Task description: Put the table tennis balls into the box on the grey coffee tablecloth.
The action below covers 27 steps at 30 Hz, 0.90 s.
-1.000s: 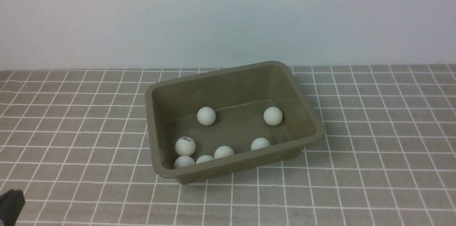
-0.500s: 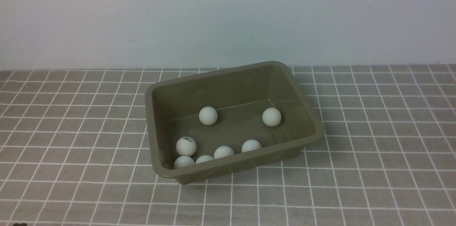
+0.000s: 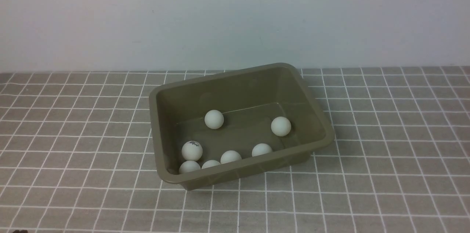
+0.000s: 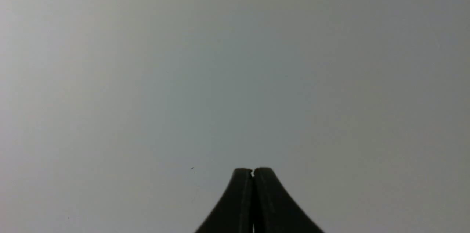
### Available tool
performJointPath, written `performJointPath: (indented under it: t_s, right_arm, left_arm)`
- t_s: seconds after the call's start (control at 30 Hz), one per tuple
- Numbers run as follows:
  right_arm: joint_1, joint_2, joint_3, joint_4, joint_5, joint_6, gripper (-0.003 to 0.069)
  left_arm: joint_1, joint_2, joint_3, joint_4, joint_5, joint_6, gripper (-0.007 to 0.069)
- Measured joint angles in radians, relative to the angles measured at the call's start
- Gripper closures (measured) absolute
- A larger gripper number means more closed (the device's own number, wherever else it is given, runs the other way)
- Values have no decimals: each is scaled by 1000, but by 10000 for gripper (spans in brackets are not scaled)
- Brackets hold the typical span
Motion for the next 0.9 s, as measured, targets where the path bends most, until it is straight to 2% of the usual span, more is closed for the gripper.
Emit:
performJointPath:
  t_s: [0.23,0.3,0.47,0.67,0.9]
  right_arm:
    - [0,0,0,-3,12,-120,673]
    - [0,-14,8,-6,102,-200,673]
    - [-45,-67,74,-9,362,-295,673]
    - [-175,-166,220,-23,701,-307,673]
    - [-188,-176,216,-23,730,-288,673]
  left_arm:
    - [0,0,0,0,0,0,629]
    - [0,0,0,0,0,0,629]
    - [0,0,0,0,0,0,629]
    - [0,0,0,0,0,0,629]
    - [2,0,0,-1,0,0,629]
